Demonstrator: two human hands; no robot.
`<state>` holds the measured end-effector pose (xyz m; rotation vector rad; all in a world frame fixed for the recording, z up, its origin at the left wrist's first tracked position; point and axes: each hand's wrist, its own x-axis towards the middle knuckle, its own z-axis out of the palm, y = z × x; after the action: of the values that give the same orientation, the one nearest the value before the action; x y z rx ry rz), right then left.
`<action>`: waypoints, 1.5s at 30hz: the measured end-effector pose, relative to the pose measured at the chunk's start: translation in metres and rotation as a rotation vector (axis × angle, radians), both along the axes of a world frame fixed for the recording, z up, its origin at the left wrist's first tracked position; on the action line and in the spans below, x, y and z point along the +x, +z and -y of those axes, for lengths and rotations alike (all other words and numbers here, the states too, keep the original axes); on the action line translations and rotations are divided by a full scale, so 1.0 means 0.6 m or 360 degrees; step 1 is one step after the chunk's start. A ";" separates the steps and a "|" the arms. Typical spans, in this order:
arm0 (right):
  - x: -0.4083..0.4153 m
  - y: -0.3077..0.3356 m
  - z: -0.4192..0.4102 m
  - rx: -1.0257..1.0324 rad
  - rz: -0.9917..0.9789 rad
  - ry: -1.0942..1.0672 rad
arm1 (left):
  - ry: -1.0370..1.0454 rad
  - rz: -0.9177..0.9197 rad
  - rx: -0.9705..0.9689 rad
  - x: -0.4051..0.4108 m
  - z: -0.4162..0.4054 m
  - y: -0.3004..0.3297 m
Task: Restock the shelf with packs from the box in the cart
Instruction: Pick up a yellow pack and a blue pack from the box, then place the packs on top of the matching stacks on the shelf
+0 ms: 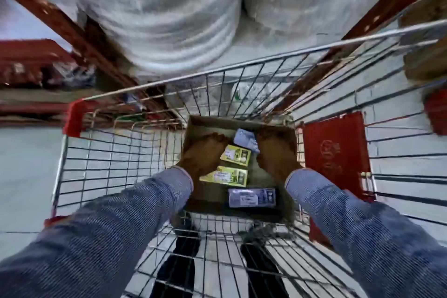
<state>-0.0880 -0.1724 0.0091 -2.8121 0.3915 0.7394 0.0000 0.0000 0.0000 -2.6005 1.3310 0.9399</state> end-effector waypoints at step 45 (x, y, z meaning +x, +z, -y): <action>0.032 1.096 -0.017 -0.0429 0.1737 0.0100 | 0.0389 0.1206 -0.1187 0.058 -0.173 1.099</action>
<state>-0.0687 -0.1624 0.6668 -2.9436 0.1919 -0.9114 0.0351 0.1038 0.6593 -3.1221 1.2783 -0.6719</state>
